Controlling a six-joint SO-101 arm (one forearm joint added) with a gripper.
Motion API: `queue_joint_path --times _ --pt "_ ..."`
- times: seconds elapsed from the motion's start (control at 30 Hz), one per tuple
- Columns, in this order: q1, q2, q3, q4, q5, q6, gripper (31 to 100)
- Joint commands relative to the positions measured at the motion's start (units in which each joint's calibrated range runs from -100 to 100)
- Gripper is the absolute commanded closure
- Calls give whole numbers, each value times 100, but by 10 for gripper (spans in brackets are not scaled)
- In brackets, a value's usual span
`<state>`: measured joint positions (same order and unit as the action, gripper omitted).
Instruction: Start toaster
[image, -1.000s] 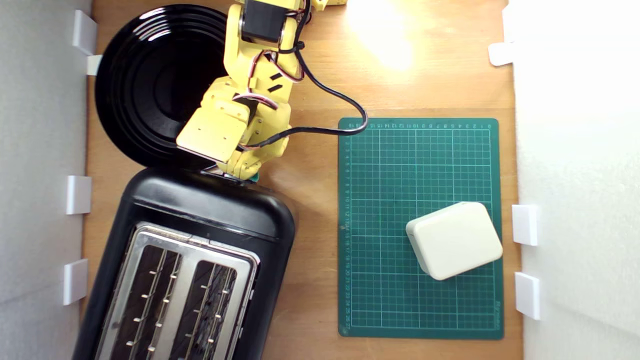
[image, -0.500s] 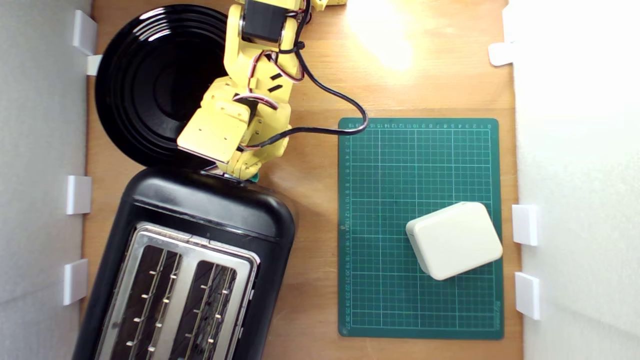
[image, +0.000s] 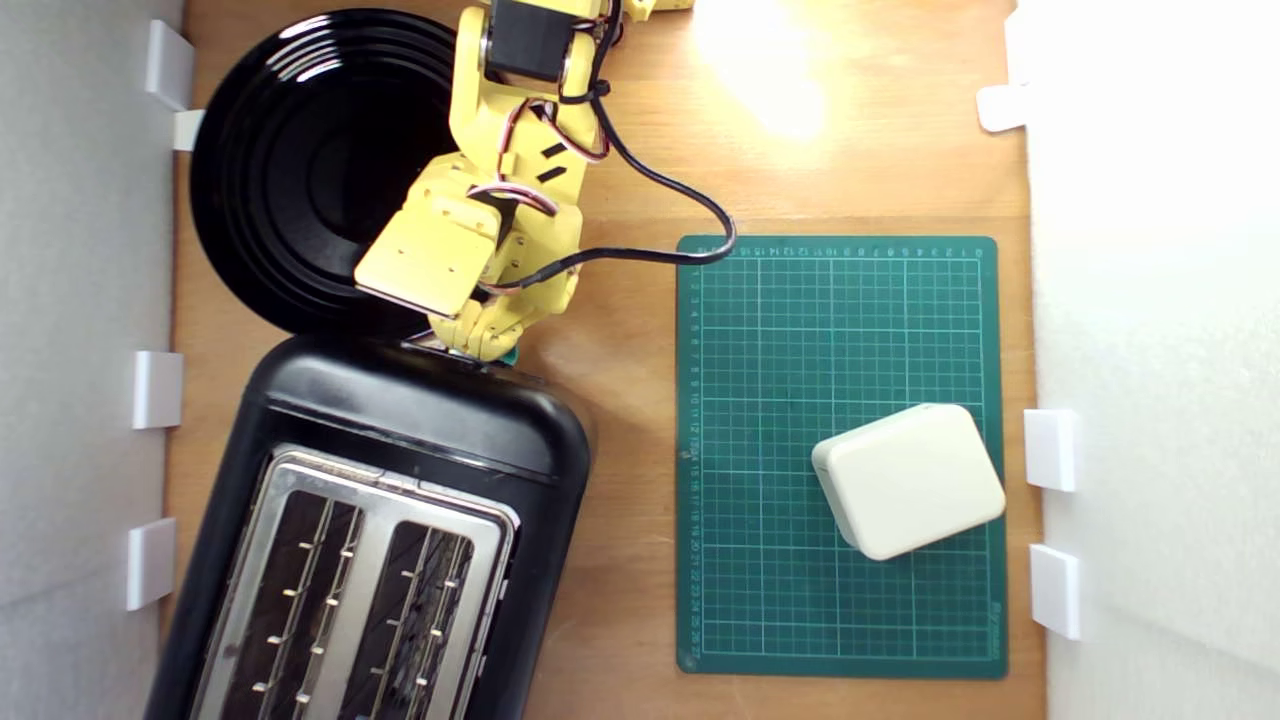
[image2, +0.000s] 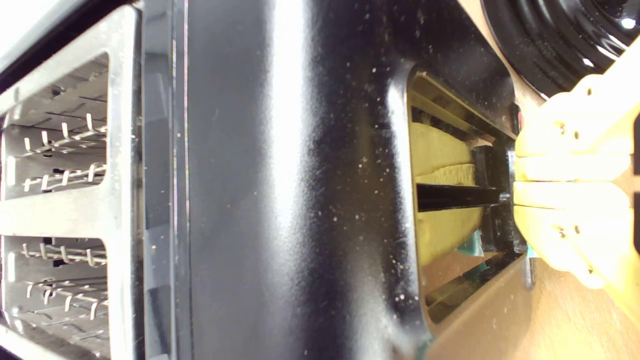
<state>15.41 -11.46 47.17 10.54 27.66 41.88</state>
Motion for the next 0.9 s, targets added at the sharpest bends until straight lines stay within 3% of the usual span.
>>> queue_joint_path --times 0.0,0.87 --pt "-17 114 403 -60 185 -18 989" --pt "-49 -2259 303 -79 545 -112 989"
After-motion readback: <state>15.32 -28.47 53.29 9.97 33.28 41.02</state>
